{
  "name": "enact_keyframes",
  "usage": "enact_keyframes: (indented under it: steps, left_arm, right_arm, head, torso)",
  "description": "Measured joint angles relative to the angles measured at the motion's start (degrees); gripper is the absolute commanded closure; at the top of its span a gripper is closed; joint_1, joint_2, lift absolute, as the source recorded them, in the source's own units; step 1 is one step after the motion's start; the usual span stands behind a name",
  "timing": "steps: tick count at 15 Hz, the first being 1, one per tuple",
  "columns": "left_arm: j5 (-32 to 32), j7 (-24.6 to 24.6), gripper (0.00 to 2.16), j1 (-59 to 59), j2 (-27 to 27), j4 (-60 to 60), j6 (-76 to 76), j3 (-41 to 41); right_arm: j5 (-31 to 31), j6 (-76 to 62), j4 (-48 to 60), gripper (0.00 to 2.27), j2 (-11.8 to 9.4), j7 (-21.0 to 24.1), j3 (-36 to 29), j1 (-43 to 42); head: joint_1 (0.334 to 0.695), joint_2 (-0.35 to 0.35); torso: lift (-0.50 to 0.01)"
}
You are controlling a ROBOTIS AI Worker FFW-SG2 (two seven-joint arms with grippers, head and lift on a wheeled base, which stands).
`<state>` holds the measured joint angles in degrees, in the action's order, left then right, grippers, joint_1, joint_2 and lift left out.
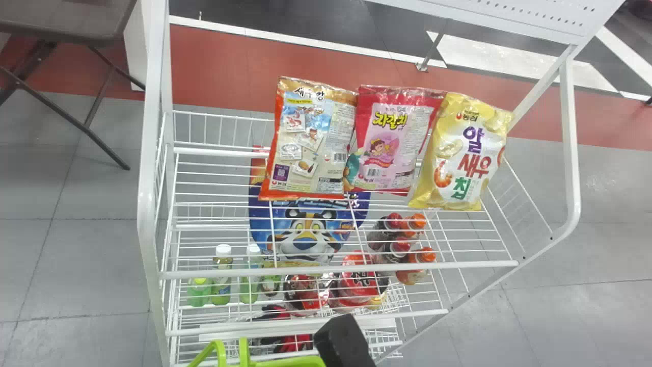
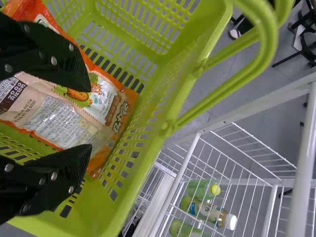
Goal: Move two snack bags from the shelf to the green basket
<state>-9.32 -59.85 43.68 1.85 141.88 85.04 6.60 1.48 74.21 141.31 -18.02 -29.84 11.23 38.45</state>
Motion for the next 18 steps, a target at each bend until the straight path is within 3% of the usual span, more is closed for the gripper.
enact_keyframes:
  steps: [3,7,12,18]
  left_arm:
    - [0.0,-0.1,2.06,0.0,0.0,0.0,0.0,-0.3]
    - [0.0,-0.2,2.06,-0.1,0.0,-0.2,0.0,-0.5]
    - [0.0,-0.2,2.06,-1.3,0.2,-0.9,1.0,0.0]
    - [0.2,-0.1,2.06,-1.4,0.4,-0.8,2.2,0.7]
  right_arm:
    - [-3.0,1.0,5.8,0.08,1.0,-0.3,-5.3,1.1]
    - [-6.1,-11.7,6.4,0.09,5.3,0.1,-11.8,-0.8]
    - [-6.6,-41.3,-5.1,0.10,9.9,2.1,-13.7,-5.9]
    - [-6.7,-55.2,-22.0,0.11,13.8,7.0,-13.9,-18.1]
  head:
    - [0.695,-0.350]
    - [0.695,-0.350]
    - [0.695,-0.350]
    - [0.695,-0.350]
  torso:
    - [-0.016]
    - [-0.016]
    - [-0.016]
    - [-0.016]
